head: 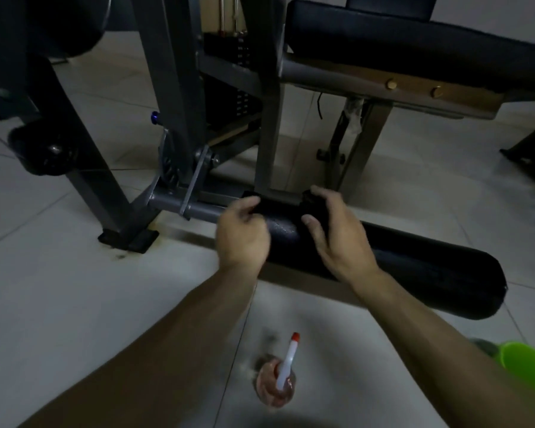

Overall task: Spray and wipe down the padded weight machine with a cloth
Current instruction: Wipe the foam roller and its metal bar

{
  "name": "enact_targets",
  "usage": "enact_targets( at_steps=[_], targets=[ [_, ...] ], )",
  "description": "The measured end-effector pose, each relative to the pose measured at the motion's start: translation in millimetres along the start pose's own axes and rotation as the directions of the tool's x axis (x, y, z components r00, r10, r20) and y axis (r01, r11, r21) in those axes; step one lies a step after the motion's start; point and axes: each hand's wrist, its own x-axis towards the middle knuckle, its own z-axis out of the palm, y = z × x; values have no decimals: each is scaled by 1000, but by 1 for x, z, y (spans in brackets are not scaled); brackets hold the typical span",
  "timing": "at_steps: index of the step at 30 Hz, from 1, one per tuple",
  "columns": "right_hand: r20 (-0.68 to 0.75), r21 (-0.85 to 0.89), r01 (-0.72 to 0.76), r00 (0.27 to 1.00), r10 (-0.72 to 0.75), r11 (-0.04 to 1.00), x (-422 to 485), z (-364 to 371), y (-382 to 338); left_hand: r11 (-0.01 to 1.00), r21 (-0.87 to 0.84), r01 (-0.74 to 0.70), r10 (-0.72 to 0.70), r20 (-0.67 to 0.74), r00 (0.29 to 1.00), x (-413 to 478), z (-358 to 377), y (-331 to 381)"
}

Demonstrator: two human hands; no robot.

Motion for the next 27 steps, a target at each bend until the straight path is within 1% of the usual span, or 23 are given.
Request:
enact_targets(
  at_steps=[1,2,3,5,7,9,11,12,15,17,18,20,21,23,25,27],
  targets=[
    [74,-142,25,997,-14,990,-4,3,9,999,47,0,3,-74,997,7,-12,-6],
    [129,-256,66,991,-33,965,-10,7,18,996,76,36,-27,-119,992,17,-23,-15],
    [158,-312,103,986,-55,944,-14,12,24,992,88,91,-80,-123,989,28,-33,-24],
    [148,-289,102,987,-61,952,-18,15,29,984,59,166,-164,-27,986,43,-41,-35],
    [88,-231,106,992,-88,967,-12,23,20,980,49,194,-197,74,978,44,-43,-41],
    [60,-224,151,988,-141,963,-4,35,1,981,-7,193,-192,79,978,42,-42,-46],
    [92,-214,226,973,-211,950,10,54,-26,977,-84,198,-190,101,977,39,-42,-48],
    [114,-190,269,961,-251,944,19,67,-42,978,-82,190,-181,109,977,42,-43,-50],
    [157,-163,364,927,-340,917,50,100,-72,992,15,122,-123,100,987,49,-44,-57],
    [183,-186,426,900,-395,885,55,104,-70,993,25,117,-118,56,991,53,-42,-59],
    [202,-192,454,886,-418,870,50,99,-62,993,-5,121,-121,42,992,53,-41,-60],
    [223,-211,477,874,-433,853,31,80,-39,979,-141,145,-139,53,989,51,-35,-58],
    [212,-238,477,876,-434,846,19,68,-25,966,-202,161,-153,57,987,50,-31,-60],
    [177,-301,442,896,-407,845,-5,42,6,960,-233,152,-152,16,988,51,-23,-60],
    [98,-316,349,937,-335,882,-29,17,36,978,-192,85,-96,-52,994,51,-16,-61],
    [-13,-301,213,974,-227,929,-44,1,52,992,-126,21,-34,-106,994,50,-10,-64]
  ],
)
